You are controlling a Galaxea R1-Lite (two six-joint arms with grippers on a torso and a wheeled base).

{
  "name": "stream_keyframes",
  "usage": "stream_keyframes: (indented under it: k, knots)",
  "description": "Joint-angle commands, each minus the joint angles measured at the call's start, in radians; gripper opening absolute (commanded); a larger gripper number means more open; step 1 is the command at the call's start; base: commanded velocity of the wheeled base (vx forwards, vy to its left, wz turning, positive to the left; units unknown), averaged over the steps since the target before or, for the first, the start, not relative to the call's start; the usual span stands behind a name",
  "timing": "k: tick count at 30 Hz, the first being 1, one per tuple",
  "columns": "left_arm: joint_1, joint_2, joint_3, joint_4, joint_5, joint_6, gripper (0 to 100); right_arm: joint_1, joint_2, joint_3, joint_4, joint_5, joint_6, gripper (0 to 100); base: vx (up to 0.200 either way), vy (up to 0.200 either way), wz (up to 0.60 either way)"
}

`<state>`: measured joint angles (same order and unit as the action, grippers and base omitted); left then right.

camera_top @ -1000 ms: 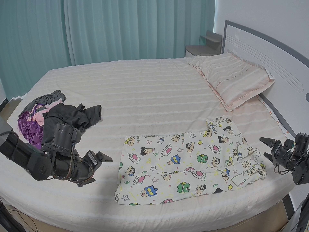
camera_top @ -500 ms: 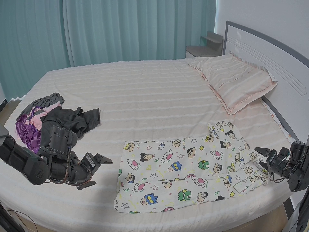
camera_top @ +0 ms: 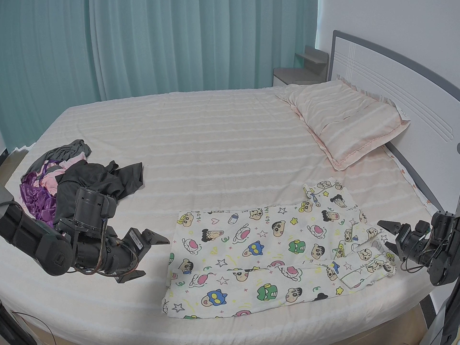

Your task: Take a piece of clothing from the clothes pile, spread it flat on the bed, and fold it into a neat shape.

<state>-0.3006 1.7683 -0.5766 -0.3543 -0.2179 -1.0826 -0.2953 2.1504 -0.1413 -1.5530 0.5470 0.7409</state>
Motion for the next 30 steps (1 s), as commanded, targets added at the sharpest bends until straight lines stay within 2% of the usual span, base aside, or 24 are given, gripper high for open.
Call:
stream_keyframes:
  k: [1,8,15,19,22,25,28,30]
  knots:
    - [0.0,0.003,0.0,0.0,0.0,-0.002,100,0.001,0.0,0.0,-0.015,-0.001,0.0,100,0.0,-0.2,0.0]
    - [-0.003,-0.004,0.0,-0.005,0.0,-0.033,100,0.002,0.002,0.0,-0.015,-0.001,0.0,100,0.0,-0.029,0.0]
    - [-0.003,-0.01,-0.014,-0.022,0.012,-0.025,100,0.002,0.002,0.005,-0.015,-0.001,-0.001,100,0.0,0.0,0.0]
    - [0.044,0.005,-0.077,-0.069,0.043,0.03,100,0.008,0.003,0.012,-0.015,-0.001,-0.021,100,0.0,0.0,0.0]
    - [0.1,0.076,-0.163,-0.066,0.041,0.127,100,0.016,0.006,0.019,-0.015,-0.007,-0.035,100,0.0,0.0,0.0]
    - [0.118,0.186,-0.25,-0.065,0.069,0.207,100,0.015,0.005,0.019,-0.015,-0.007,-0.035,100,0.0,0.0,0.0]
    - [0.12,0.296,-0.341,-0.068,0.144,0.257,100,0.015,0.002,0.019,-0.015,-0.009,-0.035,100,0.0,0.0,0.0]
    - [0.12,0.327,-0.367,-0.066,0.15,0.274,100,0.013,0.0,0.017,-0.015,-0.009,-0.035,100,0.0,0.0,0.0]
